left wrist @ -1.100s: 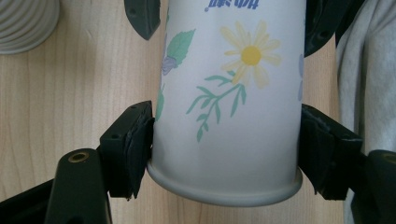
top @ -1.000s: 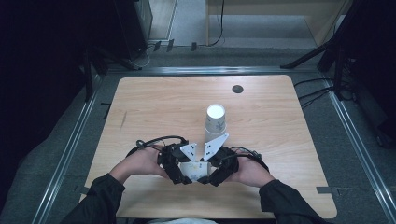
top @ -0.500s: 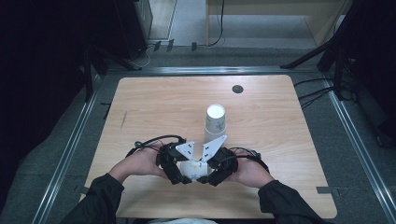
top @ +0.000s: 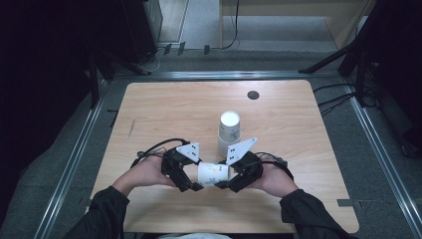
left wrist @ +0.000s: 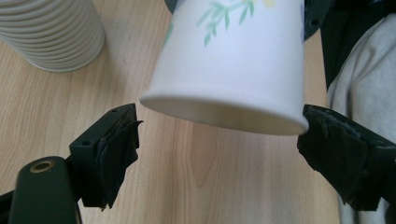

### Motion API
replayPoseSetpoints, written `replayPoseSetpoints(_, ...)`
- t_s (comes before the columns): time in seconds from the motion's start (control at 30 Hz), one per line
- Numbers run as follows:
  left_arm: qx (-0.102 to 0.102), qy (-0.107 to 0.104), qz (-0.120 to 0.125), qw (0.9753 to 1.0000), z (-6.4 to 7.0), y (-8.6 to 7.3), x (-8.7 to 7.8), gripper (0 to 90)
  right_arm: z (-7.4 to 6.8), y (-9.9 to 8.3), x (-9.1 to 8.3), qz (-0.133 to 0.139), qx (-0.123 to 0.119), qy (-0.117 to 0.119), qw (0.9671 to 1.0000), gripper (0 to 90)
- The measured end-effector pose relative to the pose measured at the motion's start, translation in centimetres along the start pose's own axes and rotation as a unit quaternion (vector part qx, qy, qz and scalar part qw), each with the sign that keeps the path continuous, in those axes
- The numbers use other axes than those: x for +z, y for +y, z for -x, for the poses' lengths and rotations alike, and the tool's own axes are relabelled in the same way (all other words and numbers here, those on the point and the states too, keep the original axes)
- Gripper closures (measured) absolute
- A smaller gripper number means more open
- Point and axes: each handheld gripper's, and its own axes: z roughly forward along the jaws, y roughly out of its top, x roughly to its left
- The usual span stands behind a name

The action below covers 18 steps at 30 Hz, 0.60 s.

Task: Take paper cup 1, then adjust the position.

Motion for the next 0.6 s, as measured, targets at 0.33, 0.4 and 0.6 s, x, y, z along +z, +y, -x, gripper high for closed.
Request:
replayPoseSetpoints(0.33, -0.034, 0.006, 0.046, 0.9984, -0.3, -0.9, -1.1, 13.3, 0.8, -0.2, -1.3, 0.049, 0.019, 0.015, 0.9985, 34.0)
replayPoseSetpoints(0.4, -0.044, 0.005, 0.062, 0.9971, -0.4, -1.0, -1.4, 13.3, 0.9, -0.1, -1.4, 0.053, 0.022, 0.017, 0.9982, 34.0)
replayPoseSetpoints(0.6, -0.063, -0.008, 0.109, 0.9920, -0.1, -1.2, -1.7, 13.6, 1.3, 0.2, -2.2, 0.083, 0.037, 0.037, 0.9952, 34.1)
